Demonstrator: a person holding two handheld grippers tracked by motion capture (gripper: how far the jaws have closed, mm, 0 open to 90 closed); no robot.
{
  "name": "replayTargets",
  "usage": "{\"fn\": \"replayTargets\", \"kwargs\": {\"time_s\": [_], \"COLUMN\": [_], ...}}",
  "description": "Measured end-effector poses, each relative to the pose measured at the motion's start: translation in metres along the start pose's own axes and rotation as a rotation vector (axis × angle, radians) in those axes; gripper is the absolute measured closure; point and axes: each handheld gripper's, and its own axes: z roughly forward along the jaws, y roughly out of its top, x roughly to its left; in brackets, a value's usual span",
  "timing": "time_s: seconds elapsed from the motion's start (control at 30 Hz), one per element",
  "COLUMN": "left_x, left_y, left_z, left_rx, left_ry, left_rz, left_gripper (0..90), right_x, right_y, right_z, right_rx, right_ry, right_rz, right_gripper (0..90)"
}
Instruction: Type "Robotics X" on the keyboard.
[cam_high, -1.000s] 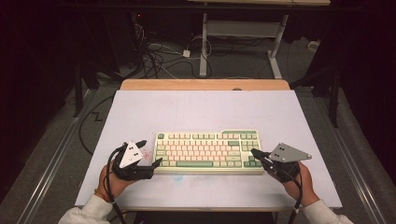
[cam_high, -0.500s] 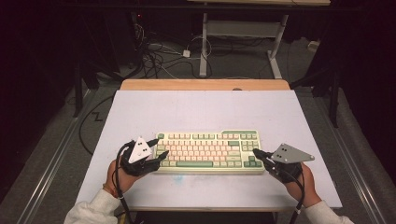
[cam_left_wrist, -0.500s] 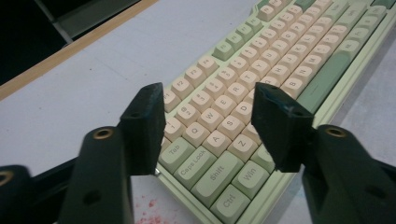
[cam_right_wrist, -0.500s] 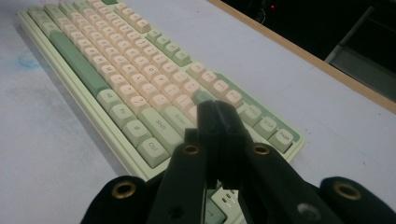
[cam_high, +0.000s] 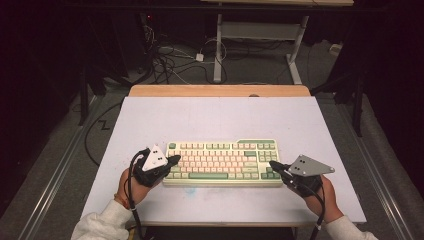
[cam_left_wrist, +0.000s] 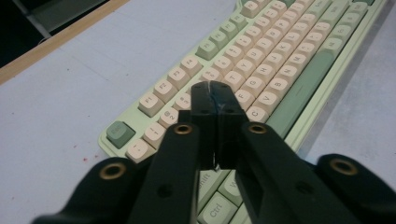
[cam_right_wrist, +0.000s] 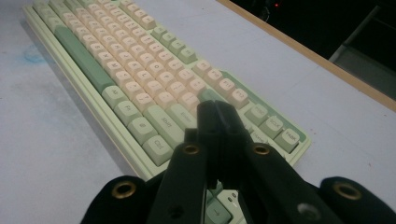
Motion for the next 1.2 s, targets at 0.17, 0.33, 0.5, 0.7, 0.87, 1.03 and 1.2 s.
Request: {"fn": "replayTargets", "kwargs": {"time_s": [0.17,0.33,0.5,0.7,0.87,1.03,1.2], "left_x": [0.001,0.001,0.001,0.001,0.002,0.002,0.001], "left_y": [0.004,0.007,0.01,0.013,0.015,0.018,0.02], "left_z": [0.005,0.01,0.017,0.023,0.027,0.031,0.036], "left_rx": [0.013,0.027,0.04,0.057,0.075,0.086,0.099], "left_ry": [-0.008,-0.015,-0.019,-0.024,-0.022,-0.03,-0.043], "left_rz": [0.001,0.009,0.011,0.017,0.018,0.021,0.028], "left_gripper": [87.8,87.8,87.8,87.8,87.8,87.8,87.8], "right_x": [0.003,0.009,0.014,0.02,0.023,0.023,0.022], "right_y": [0.002,0.005,0.008,0.009,0.008,0.007,0.006], "right_z": [0.005,0.015,0.033,0.052,0.062,0.066,0.069], "right_rx": [0.014,0.038,0.087,0.14,0.173,0.19,0.214], "right_ry": [0.011,0.033,0.053,0.072,0.073,0.065,0.067], "right_rz": [-0.005,-0.025,-0.038,-0.051,-0.058,-0.06,-0.061], "right_gripper": [90.0,90.0,90.0,90.0,90.0,90.0,90.0]}}
